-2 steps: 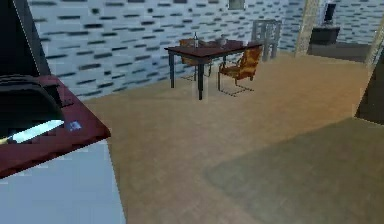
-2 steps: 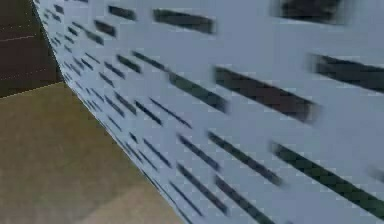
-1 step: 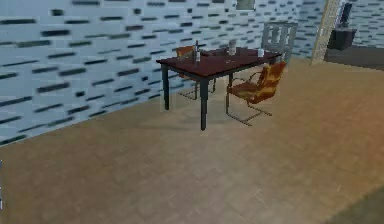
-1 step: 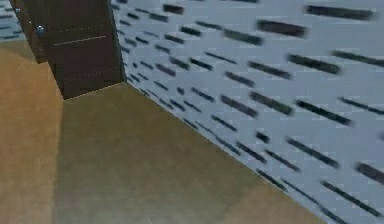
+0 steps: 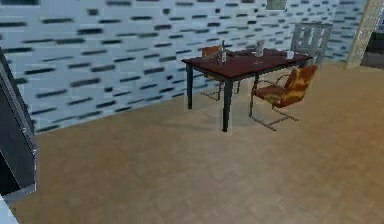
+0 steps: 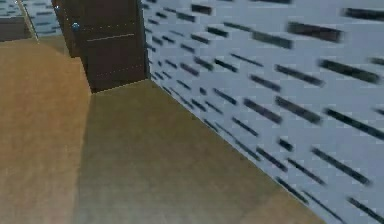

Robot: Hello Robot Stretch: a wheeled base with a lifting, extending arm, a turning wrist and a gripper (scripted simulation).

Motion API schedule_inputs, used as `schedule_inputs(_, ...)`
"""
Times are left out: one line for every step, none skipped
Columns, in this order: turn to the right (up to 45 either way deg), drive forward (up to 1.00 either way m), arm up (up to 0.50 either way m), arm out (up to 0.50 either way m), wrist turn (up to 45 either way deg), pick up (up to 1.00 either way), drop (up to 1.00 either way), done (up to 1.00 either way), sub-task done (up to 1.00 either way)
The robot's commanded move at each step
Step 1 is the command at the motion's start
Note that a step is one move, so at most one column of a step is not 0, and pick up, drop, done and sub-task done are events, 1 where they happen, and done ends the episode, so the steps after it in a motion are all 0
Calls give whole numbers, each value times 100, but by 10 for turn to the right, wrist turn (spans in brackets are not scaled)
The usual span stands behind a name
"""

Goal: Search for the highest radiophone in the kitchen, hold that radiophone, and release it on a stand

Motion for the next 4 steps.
schedule_inputs(0, 30, 0, 0, 0, 0, 0, 0, 0)
schedule_inputs(-90, 0, 0, 0, 0, 0, 0, 0, 0)
schedule_inputs(0, 100, 0, 0, 0, 0, 0, 0, 0)
schedule_inputs(-30, 0, 0, 0, 0, 0, 0, 0, 0)
